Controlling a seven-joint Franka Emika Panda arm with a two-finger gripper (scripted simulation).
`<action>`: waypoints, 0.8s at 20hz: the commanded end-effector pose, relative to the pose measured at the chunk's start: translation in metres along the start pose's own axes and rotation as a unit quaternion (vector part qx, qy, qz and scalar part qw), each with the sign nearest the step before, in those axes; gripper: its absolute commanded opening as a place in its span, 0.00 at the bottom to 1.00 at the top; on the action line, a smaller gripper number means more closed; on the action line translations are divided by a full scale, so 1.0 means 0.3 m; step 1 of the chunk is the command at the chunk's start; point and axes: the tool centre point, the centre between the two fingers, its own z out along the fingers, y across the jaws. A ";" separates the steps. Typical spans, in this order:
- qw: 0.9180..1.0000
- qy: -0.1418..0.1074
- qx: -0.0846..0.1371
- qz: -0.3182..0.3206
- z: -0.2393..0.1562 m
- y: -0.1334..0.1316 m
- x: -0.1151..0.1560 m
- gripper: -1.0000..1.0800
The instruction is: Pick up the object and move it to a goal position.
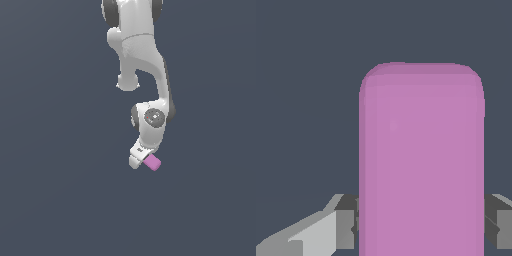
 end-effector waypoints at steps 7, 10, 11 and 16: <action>1.000 0.000 0.000 0.000 -0.003 0.000 -0.001 0.00; 1.000 0.000 0.000 0.000 -0.020 0.008 -0.012 0.00; 1.000 0.000 0.000 0.000 -0.029 0.011 -0.017 0.00; 1.000 0.000 0.000 0.000 -0.098 0.041 -0.061 0.00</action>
